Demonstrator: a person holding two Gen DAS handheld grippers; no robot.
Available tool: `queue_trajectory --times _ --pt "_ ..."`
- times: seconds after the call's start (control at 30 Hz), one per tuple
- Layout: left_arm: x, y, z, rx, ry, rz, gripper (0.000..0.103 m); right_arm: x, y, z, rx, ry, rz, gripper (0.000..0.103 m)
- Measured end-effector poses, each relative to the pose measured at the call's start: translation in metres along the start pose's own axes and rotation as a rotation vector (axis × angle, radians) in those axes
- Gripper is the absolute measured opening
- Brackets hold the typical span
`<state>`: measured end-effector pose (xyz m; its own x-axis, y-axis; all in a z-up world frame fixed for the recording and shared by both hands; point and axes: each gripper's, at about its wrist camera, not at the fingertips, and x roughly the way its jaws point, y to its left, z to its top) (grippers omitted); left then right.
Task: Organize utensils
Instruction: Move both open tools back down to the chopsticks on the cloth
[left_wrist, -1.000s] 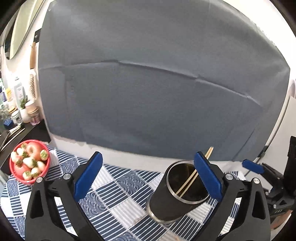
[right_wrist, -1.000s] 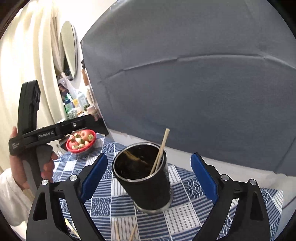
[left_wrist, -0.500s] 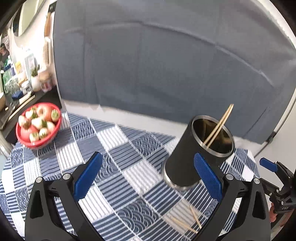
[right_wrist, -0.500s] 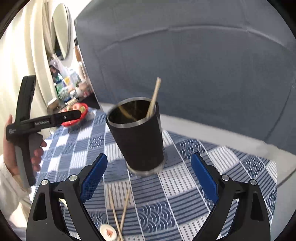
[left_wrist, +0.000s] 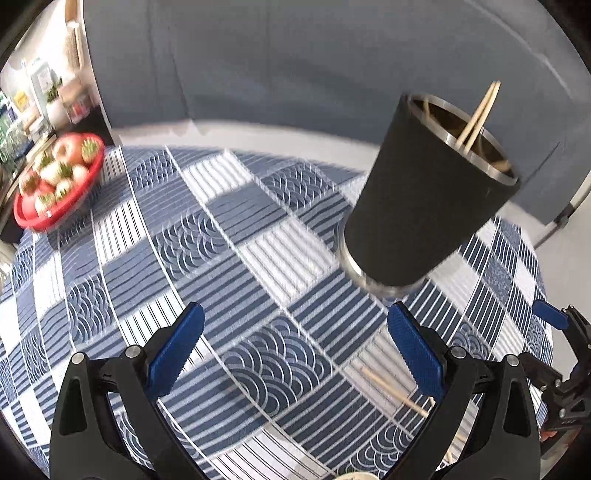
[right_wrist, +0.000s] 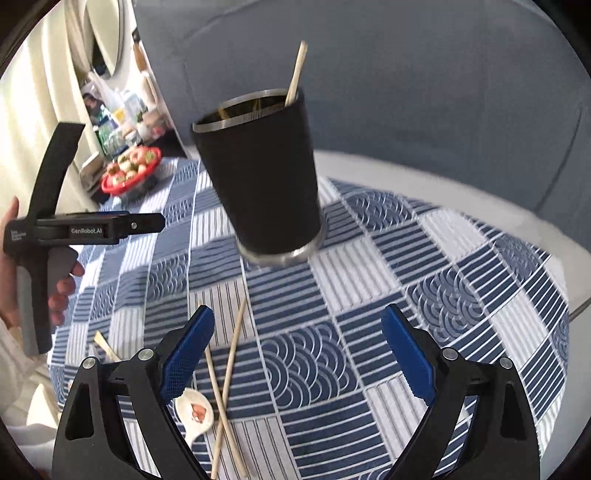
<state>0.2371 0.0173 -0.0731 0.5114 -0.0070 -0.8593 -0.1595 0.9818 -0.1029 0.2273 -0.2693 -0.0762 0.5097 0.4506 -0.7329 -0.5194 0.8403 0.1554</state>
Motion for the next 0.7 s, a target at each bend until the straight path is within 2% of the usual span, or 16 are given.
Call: queue_trajectory --times 0.53,0.7 --pt "0.047 -0.022 -0.033 -0.029 0.273 -0.031 0.097 0.066 0.021 -0.021 -0.042 0.18 0.024 0.088" --pt "0.054 -0.03 -0.037 -0.042 0.307 -0.055 0.097 0.079 0.026 -0.022 -0.054 0.205 -0.003 0.088"
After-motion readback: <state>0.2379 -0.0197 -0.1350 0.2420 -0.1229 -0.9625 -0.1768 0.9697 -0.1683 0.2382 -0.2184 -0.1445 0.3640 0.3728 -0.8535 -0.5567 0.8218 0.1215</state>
